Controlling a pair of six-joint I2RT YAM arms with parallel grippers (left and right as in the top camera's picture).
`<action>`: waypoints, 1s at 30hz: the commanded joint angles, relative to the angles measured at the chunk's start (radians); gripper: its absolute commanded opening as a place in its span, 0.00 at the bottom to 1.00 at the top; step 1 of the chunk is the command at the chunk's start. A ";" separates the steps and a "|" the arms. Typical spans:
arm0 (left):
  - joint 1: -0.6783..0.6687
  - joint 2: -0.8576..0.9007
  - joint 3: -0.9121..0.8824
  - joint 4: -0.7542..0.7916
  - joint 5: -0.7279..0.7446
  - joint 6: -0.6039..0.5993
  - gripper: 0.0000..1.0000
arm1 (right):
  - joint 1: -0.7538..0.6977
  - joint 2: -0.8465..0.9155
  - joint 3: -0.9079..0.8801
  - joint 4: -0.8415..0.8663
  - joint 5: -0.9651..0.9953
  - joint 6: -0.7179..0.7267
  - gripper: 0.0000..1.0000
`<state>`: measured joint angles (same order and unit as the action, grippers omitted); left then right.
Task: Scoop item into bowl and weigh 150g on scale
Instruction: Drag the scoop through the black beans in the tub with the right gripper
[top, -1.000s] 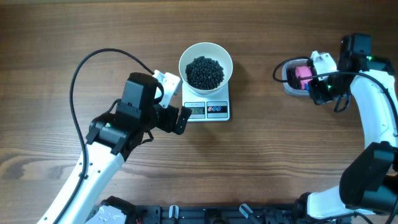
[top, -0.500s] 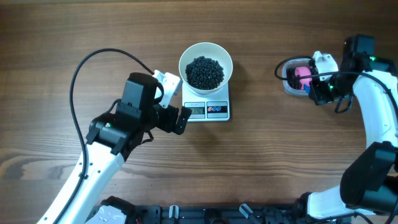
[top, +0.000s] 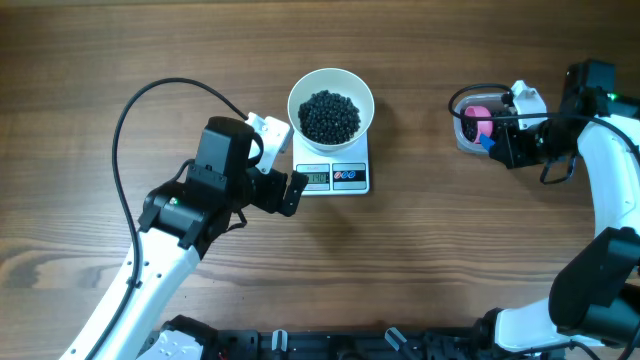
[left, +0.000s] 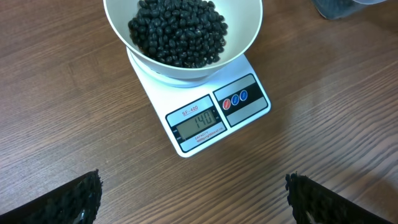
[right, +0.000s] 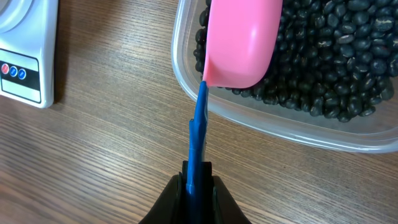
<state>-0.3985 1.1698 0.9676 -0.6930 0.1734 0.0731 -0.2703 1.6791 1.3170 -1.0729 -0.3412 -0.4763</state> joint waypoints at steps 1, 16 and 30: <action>-0.005 0.003 -0.006 0.001 0.016 0.001 1.00 | -0.003 0.005 0.003 0.003 -0.039 -0.016 0.04; -0.005 0.003 -0.006 0.001 0.016 0.001 1.00 | -0.068 -0.014 0.003 0.003 -0.080 0.036 0.04; -0.005 0.003 -0.006 0.001 0.016 0.001 1.00 | -0.142 -0.014 0.005 0.035 -0.087 0.126 0.04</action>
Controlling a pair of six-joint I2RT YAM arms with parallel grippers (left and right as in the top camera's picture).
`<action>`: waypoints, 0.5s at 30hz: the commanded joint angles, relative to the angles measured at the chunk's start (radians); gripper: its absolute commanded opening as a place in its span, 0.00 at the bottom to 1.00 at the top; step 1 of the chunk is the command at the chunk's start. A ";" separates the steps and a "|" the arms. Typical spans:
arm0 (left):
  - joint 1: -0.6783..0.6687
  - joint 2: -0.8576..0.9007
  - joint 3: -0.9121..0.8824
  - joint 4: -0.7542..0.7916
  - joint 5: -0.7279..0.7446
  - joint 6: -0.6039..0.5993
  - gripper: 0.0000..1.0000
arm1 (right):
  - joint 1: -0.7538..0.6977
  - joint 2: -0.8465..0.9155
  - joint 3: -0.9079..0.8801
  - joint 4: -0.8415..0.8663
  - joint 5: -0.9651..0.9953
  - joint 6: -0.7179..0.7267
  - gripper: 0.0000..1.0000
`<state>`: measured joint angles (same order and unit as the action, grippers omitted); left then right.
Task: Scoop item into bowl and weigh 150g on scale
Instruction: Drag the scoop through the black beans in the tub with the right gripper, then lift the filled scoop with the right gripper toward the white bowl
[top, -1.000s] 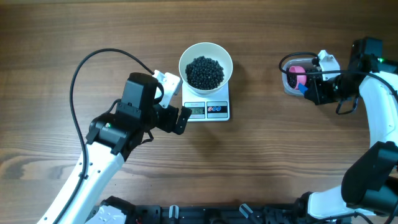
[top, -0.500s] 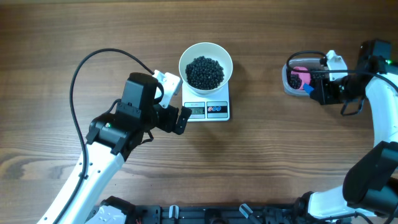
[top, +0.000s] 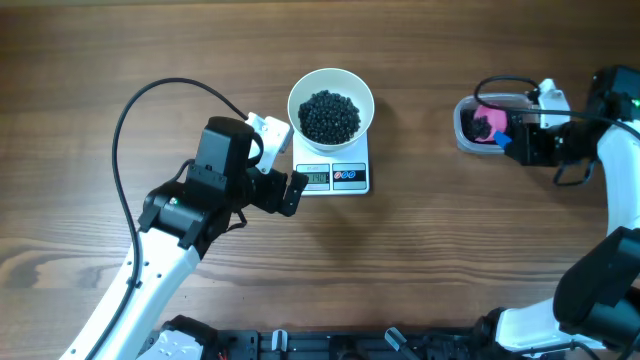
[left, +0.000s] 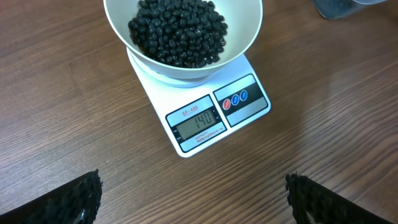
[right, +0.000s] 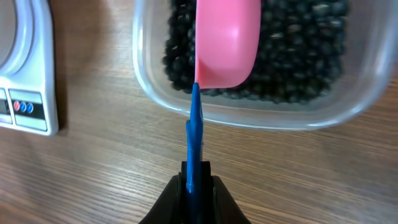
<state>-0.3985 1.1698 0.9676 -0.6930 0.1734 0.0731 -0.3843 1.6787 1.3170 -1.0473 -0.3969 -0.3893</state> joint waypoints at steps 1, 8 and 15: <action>-0.005 0.003 -0.006 0.001 0.016 0.001 1.00 | -0.037 -0.014 0.005 0.013 -0.032 0.055 0.04; -0.005 0.003 -0.006 0.001 0.016 0.002 1.00 | -0.054 -0.014 0.005 0.018 -0.175 0.057 0.04; -0.005 0.003 -0.006 0.001 0.016 0.002 1.00 | -0.058 -0.014 0.005 0.042 -0.182 0.146 0.04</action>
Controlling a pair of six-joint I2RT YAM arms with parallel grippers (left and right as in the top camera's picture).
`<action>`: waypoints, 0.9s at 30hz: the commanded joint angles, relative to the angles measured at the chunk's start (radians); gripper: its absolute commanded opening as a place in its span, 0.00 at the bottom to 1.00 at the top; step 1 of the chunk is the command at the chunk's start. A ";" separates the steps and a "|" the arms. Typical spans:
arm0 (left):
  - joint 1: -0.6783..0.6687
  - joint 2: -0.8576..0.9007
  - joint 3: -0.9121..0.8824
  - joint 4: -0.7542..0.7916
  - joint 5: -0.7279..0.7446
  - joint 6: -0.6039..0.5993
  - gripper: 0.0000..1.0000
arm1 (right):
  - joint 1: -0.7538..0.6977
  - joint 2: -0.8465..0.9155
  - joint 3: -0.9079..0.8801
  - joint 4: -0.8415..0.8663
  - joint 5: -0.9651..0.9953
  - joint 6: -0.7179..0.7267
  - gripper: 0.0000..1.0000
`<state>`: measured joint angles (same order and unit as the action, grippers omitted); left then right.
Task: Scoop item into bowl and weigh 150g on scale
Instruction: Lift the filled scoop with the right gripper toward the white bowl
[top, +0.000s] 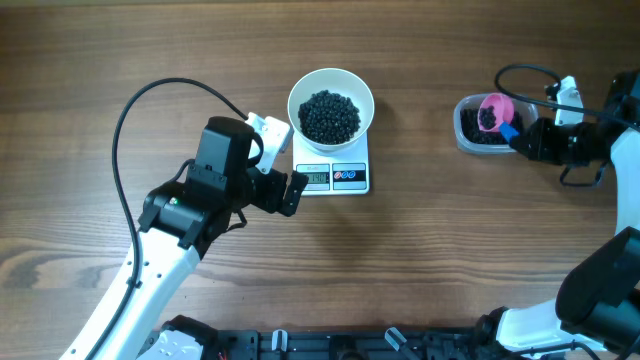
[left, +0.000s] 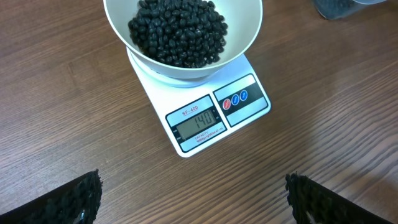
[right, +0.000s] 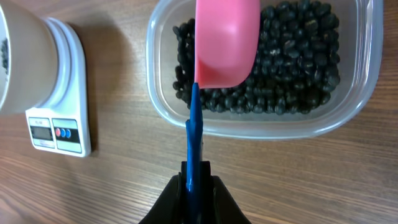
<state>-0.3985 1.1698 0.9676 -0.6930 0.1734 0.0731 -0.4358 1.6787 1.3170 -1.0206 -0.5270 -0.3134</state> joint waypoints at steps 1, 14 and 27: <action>-0.005 0.003 -0.006 0.001 0.016 0.002 1.00 | -0.008 -0.014 0.005 0.020 -0.051 0.082 0.04; -0.005 0.003 -0.006 0.001 0.016 0.002 1.00 | -0.033 -0.014 0.005 0.041 -0.403 0.082 0.04; -0.005 0.003 -0.006 0.001 0.016 0.001 1.00 | 0.082 -0.014 0.005 0.179 -0.690 0.185 0.04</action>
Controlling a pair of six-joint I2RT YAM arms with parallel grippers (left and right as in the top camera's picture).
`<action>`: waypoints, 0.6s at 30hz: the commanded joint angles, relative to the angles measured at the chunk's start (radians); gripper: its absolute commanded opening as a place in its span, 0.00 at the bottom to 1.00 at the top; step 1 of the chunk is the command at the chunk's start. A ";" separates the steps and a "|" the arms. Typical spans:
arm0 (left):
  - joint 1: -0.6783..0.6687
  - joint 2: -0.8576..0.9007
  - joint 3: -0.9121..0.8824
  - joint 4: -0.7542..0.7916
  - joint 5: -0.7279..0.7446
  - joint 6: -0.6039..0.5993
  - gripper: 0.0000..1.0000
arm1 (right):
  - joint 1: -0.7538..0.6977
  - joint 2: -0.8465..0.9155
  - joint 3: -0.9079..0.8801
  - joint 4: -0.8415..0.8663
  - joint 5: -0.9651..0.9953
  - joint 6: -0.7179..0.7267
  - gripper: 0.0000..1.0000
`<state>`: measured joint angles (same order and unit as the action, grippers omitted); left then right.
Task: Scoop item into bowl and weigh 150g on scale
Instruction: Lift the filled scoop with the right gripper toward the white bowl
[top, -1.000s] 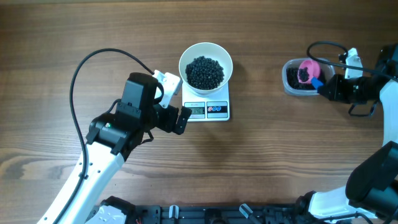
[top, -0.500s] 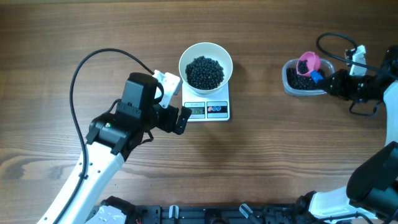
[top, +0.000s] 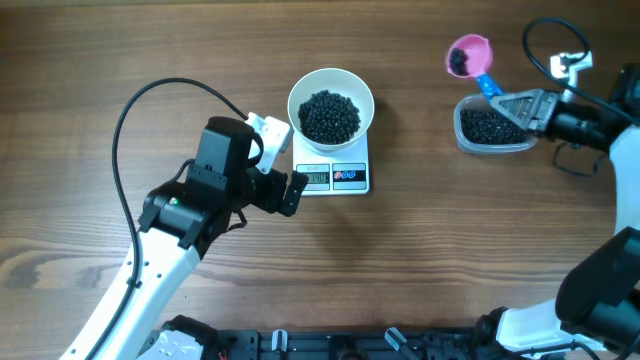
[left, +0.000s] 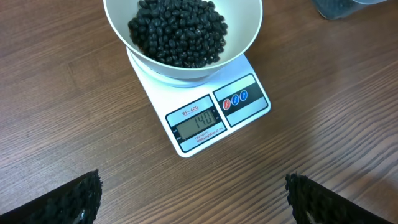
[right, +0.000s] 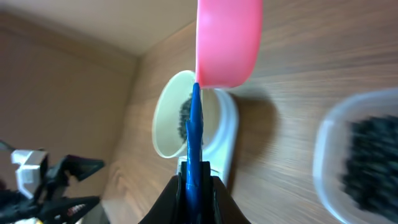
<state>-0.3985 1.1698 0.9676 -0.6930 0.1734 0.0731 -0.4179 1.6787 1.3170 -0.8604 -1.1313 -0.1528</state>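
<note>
A white bowl (top: 331, 102) of black beans stands on the white scale (top: 333, 177), whose display (left: 198, 121) reads 140. My right gripper (top: 512, 104) is shut on the blue handle of a pink scoop (top: 467, 54) holding a few beans, raised left of and beyond the clear bean container (top: 490, 125). In the right wrist view the scoop (right: 228, 40) hangs in front of the bowl (right: 183, 112). My left gripper (left: 193, 193) stands open over bare table just in front of the scale, its fingers (left: 71, 196) at the frame's bottom corners.
A black cable (top: 150, 100) loops from the left arm across the table's left side. The right arm's cable (top: 545, 35) arcs at the far right. The container (right: 360, 155) shows blurred at the right of the right wrist view.
My right gripper has lifted the scoop out of the container; it now hangs higher and farther left, tilted toward the bowl. The left arm and the 140 reading are unchanged.
The scoop lay in the container's beans with my right gripper shut on its handle. It was drawn back through the beans, then sat at the container's rim carrying beans, and is now raised clear. The left gripper stayed open by the scale throughout.
</note>
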 joint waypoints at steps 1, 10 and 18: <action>-0.005 0.003 -0.006 0.001 0.016 0.001 1.00 | 0.087 -0.014 0.005 0.028 -0.086 0.025 0.04; -0.005 0.003 -0.006 0.001 0.016 0.002 1.00 | 0.304 -0.014 0.005 0.154 0.076 0.085 0.04; -0.005 0.003 -0.006 0.001 0.016 0.001 1.00 | 0.455 -0.014 0.005 0.221 0.305 0.073 0.04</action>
<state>-0.3985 1.1698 0.9676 -0.6926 0.1734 0.0731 -0.0063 1.6787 1.3170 -0.6628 -0.9543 -0.0822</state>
